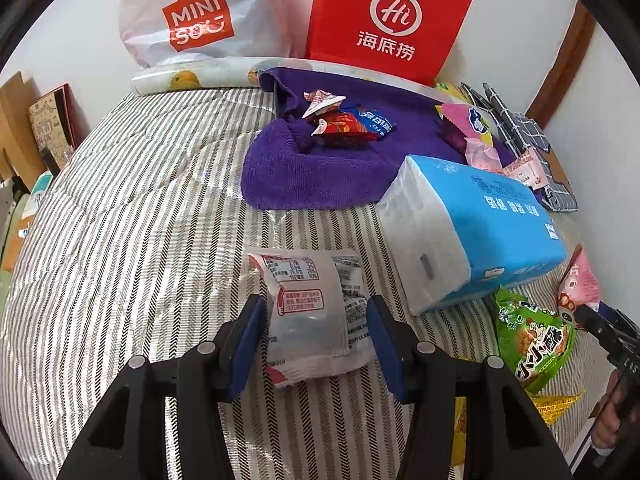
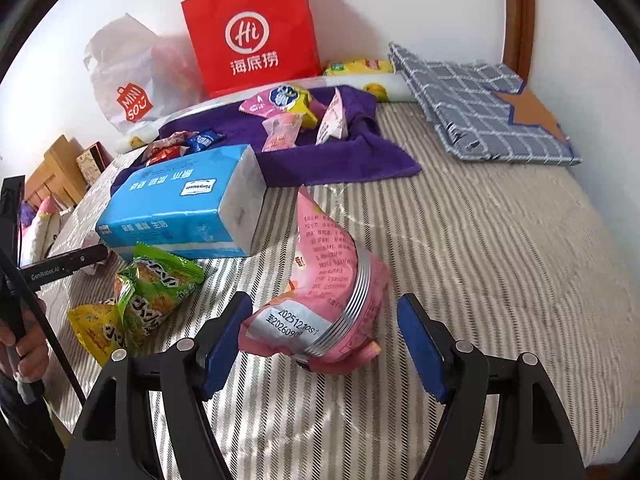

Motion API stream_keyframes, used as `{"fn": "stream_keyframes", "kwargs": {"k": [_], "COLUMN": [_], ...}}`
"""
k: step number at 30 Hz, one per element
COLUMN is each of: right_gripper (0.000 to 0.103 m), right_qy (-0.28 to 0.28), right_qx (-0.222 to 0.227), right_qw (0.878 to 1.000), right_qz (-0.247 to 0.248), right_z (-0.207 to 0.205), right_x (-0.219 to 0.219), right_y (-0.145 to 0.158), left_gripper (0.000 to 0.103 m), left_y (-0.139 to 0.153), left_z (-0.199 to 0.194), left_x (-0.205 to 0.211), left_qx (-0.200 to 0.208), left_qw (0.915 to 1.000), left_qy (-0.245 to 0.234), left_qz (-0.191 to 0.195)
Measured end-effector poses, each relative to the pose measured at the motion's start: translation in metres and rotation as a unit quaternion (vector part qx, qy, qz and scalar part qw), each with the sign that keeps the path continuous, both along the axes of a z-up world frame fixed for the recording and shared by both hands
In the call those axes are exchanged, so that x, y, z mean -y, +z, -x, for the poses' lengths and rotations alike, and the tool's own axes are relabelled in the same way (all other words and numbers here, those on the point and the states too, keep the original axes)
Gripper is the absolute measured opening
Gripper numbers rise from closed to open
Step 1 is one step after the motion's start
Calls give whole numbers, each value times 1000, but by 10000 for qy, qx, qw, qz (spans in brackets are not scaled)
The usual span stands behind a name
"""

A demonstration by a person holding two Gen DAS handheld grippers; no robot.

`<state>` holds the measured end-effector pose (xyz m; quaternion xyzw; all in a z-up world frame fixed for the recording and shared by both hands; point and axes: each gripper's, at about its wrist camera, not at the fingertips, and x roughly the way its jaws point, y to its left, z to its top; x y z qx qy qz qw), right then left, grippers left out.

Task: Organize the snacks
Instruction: 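Grasp the white red-labelled packet with the left tool while the right tool lifts the pink bag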

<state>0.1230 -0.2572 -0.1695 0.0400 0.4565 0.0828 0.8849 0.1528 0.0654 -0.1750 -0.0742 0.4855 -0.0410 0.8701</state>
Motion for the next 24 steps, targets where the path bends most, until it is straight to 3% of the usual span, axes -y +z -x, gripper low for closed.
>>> {"fn": "stream_keyframes", "kwargs": {"k": [2,6,8,10,12,14,24], "right_gripper": [74,74,74,74,63,57,56], "right_qy": [-2,33,33,28,-33,-65,-64], "right_qx": [-50,-156,-73,52,95,119,353], "right_qw": [10000,9999,9997,9995,9994,9995,9993], "right_qz": [-60,41,214,316,342,290,94], "right_z": [-5,-13,-12,-10,-9,-9,1], "right_x": [-4,-13,-19,-20,-18,-14,-6], "right_y": [-5,-16,-19,-19,-20,-19,-2], "left_gripper": [65,65,62,57,50,50,46], "left_y": [-1,-5,-5,-3,-2,-1,7], "left_z": [0,1,2,1,0,1,18], "left_x": [6,24,28,25,22,17,0], "left_qx": [17,145,221,237,262,257,307], "left_qw": [9998,9967,9957,9963,9966,9976,9994], "left_qy": [-186,-210,-217,-213,-195,-184,-123], "left_qz": [-83,-767,-873,-795,-759,-613,-44]}}
